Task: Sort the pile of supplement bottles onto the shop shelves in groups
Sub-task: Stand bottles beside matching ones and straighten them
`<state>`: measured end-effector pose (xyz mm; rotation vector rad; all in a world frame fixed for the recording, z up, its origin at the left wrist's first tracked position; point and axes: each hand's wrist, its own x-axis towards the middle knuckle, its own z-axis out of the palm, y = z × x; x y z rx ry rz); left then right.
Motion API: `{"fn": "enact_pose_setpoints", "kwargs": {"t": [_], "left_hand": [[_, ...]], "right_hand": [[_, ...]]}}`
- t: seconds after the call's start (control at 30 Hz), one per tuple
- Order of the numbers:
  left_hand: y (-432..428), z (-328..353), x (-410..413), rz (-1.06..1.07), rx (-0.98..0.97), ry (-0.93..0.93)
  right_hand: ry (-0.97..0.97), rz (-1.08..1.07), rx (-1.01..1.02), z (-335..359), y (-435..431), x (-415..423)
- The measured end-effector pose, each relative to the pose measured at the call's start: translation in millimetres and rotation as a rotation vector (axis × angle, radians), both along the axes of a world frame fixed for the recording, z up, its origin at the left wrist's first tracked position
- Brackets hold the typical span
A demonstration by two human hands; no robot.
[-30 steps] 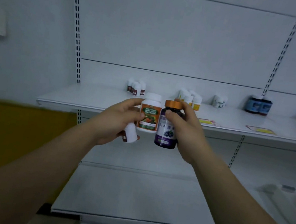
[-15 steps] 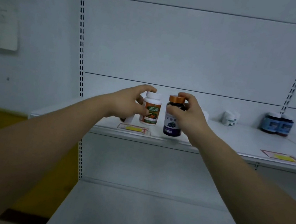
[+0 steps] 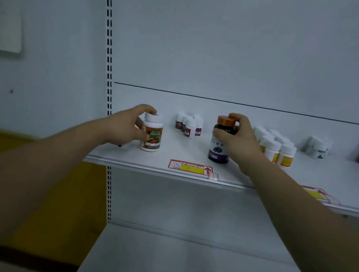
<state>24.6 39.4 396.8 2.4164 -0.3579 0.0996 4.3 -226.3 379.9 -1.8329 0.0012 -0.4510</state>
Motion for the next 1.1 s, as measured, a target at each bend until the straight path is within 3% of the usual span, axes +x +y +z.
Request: {"fn": "enact_pose_setpoints", "kwargs": {"t": [0.1,0.27,0.37,0.57,0.63,0.83,1.1], "left_hand": [[0.5,-7.0,-0.1,0.02,-0.017,-0.042],[-14.4,11.4,-26.1,0.188,-0.242,-0.407],[-51.2,25.6,-41.4,0.097,-0.387,-0.289],[-111.9,3.1,-13.6,-0.058,-0.149,0.104],[-113.5,-6.1,0.3,-0.032,-0.05,0.129],[-112.5,-18.4,27.6,0.051,-0.057,0.001],[-126.9,-29.6,50.8,0.142,0.146,-0.31]], "right_hand": [[0.0,0.018,-0.02,-2.2,-1.0,5.5],[0.008,0.059,-0.06,-1.2,-8.5,8.9],[0.003,0.07,-0.072,0.6,-15.7,9.6],[-0.001,0.029,-0.052,-2.5,-29.2,5.1],[-0.004,0.042,-0.039,-4.8,-30.7,2.9],[-0.023,0.052,-0.066,-5.4,-29.3,1.4],[-0.053,0.07,-0.09,-7.3,-29.1,2.3]]}}
